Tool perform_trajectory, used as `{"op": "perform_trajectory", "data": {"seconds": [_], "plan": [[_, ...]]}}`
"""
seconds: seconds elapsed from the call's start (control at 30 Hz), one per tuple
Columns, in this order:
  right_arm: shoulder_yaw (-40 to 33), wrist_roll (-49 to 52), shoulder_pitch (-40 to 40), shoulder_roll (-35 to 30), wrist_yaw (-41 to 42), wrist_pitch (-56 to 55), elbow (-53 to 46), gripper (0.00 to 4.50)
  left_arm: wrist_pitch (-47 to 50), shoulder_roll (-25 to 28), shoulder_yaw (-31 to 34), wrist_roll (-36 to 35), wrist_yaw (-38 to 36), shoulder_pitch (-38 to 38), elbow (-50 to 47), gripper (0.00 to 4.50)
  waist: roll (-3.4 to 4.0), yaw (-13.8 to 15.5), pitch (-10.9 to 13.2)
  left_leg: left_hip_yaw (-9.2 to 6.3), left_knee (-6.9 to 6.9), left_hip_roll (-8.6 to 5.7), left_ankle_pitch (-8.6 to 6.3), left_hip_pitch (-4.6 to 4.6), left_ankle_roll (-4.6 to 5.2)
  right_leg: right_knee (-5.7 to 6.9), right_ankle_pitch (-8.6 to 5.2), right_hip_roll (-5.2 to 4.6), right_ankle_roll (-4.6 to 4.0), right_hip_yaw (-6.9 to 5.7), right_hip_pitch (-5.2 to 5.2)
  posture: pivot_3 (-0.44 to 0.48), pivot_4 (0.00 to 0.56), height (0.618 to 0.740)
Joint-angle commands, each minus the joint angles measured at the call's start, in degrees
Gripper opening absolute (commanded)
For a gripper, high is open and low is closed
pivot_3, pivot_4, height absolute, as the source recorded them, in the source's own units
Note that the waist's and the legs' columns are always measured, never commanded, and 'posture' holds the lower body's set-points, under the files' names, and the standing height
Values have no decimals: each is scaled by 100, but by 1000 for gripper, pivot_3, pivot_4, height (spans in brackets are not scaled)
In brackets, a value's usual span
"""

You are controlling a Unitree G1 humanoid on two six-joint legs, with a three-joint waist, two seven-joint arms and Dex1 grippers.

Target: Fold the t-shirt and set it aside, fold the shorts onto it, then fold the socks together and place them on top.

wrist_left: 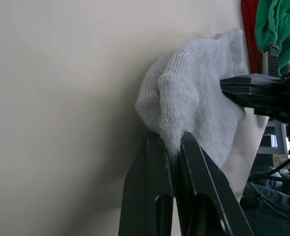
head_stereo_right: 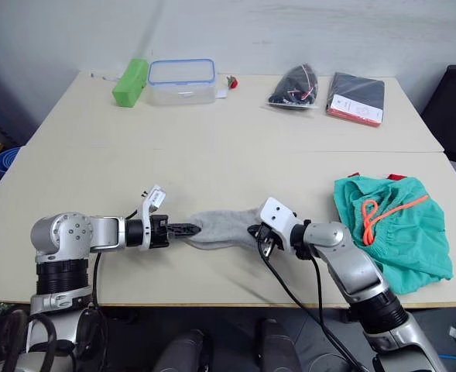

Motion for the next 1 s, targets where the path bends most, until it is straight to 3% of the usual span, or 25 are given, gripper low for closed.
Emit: {"op": "perform_trajectory", "data": {"seconds": [0.03, 0.23, 0.47, 0.8, 1.0], "plan": [[77, -84, 92, 6, -5, -3, 52, 0, 9, 217, 127, -323, -123, -174, 22, 34, 0, -1, 0, 0, -1, 0, 0, 0, 0, -1, 0, 0, 0, 0, 0, 0, 150, 740], [115, -154, 96, -9, 19, -140, 135, 0, 9, 580, 13, -901, -199, -598, 48, 34, 0, -2, 0, -1, -6, 0, 2, -2, -3, -1, -1, 0, -1, 0, -5, 0, 150, 740], [140, -180, 97, 27, 6, -214, 177, 0, 9, 307, -356, -1195, 157, -1163, 80, 34, 0, -8, 0, 0, -11, 0, 3, -3, -4, -4, -1, 0, -1, 1, -6, 0, 150, 740], [140, -240, 140, 51, -37, -215, 113, 0, -180, -283, -1484, -522, 265, -1924, 407, 34, -1, -5, 1, 2, -27, -4, 12, 1, -16, -7, 0, 10, 0, 0, -7, 0, 150, 740], [125, -239, 183, 69, -89, -133, 8, 0, -509, -388, -2088, -220, 69, -1939, 561, 34, -1, -4, 1, 2, -45, -5, 24, 4, -22, -11, 0, 14, 0, 0, -8, 0, 150, 740]]}}
